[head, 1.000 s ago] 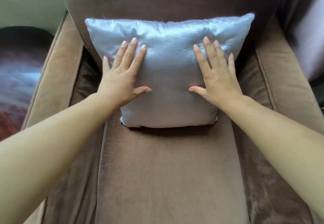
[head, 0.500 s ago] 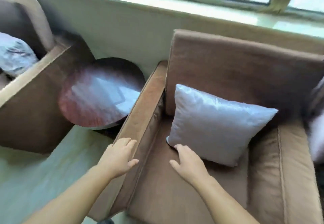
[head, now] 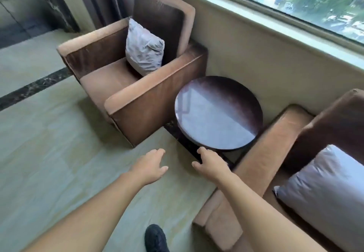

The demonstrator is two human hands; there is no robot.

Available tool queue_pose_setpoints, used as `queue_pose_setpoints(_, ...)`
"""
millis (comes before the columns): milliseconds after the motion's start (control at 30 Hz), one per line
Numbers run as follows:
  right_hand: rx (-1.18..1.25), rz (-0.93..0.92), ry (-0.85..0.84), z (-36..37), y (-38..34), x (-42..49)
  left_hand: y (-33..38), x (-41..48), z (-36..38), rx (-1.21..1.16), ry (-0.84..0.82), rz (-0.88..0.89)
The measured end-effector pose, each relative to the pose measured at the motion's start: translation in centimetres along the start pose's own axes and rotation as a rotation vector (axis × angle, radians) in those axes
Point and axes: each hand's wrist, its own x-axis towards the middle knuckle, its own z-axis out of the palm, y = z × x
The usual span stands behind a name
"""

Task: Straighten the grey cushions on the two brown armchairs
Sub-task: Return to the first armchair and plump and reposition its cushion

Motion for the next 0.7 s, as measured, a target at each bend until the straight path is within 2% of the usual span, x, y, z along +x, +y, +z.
queue_pose_setpoints(133, -0.081, -0.149, -0.075, 2.1, -13.1, 4.0, -9.5, -1.7, -6.2, -0.034, 0.077, -0.071)
queue_pose_setpoints(300, -0.095, -0.257, -0.107, 2.5, -25.6, 8.7, -18.6, -2.8, -13.0, -0.143, 0.185, -0.164)
queue_pose_setpoints(467, -0.108, -0.28, -0.103, 2.2, -34.6, 14.0, -25.3, -1.3, -18.0, -0.212, 0.226, -0.22)
queue_pose_setpoints(700, -0.139, -0.267, -0.076, 0.2, -43.6, 26.3, -33.2, 8.8, -27.1, -0.033, 0.185, -0.101)
